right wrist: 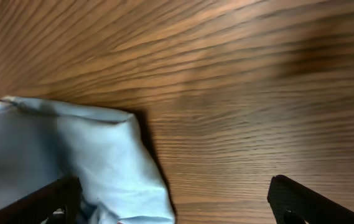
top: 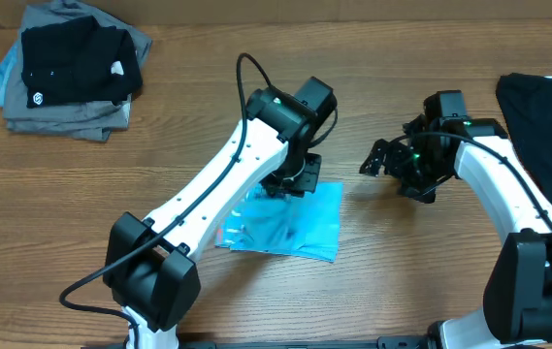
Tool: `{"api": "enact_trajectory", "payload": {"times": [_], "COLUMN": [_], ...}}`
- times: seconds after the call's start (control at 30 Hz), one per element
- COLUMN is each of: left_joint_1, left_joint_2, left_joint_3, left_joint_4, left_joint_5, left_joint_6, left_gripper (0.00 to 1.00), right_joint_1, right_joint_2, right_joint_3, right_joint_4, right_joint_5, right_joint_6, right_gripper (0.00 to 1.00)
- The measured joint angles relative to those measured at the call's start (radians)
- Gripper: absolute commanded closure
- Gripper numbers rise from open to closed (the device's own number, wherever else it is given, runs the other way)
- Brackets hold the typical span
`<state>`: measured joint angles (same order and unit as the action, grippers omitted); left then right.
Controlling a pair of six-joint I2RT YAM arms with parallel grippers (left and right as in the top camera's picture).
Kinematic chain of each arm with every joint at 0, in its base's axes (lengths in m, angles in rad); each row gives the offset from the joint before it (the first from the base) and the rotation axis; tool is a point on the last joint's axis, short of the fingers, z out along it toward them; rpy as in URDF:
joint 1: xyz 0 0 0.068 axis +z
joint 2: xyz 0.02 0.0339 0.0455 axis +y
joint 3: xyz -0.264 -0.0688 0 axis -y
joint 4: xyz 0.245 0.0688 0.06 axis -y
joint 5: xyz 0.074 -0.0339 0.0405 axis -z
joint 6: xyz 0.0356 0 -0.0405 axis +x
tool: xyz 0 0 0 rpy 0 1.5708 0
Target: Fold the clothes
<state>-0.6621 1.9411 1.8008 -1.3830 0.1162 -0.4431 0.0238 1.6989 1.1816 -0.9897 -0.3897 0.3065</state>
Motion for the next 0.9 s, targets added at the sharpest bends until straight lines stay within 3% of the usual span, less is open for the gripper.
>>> {"api": "enact_trajectory", "payload": {"times": [0.33,0.5,0.53,0.57,0.6,0.63,0.77,0.9], "left_joint_1": [-0.014,0.01,0.033,0.058,0.096,0.13,0.335,0.452], "left_joint_2": [0.0,0.0,0.0,-0.002,-0.005,-0.009,-0.029,-0.04], "left_joint_3": [0.0,0.015,0.025,0.033,0.041,0.045,0.053,0.012], "left_joint_4": [0.071,-0.006,-0.041,-0.069,-0.103,-0.129,-0.227,-0.153], "left_joint_5": [0.075,0.058,0.045,0.031,0.012,-0.005,-0.043,0.05], "left_joint_6": [0.0,0.0,0.0,0.0,-0.002,0.001,0.034,0.138], "left_gripper": [0.79,0.76,0.71,0.56,0.33,0.25,0.26,0.2], "right_joint_1": [-0.07,-0.072,-0.071,-0.069,-0.068,-0.064,-0.021,0.05], "right_joint_2": [0.0,0.0,0.0,0.0,0.0,0.0,0.0,0.0], "right_joint_3": [0.0,0.0,0.0,0.0,0.001,0.004,0.033,0.053], "right_joint_4": [-0.031,-0.031,-0.031,-0.032,-0.037,-0.045,-0.051,-0.011], "right_joint_5": [-0.01,-0.079,-0.089,-0.102,-0.112,-0.121,-0.138,-0.153], "right_joint_6": [-0.001,-0.026,-0.027,-0.03,-0.031,-0.032,-0.034,-0.003], "right_gripper": [0.0,0.0,0.0,0.0,0.0,0.0,0.0,0.0]}}
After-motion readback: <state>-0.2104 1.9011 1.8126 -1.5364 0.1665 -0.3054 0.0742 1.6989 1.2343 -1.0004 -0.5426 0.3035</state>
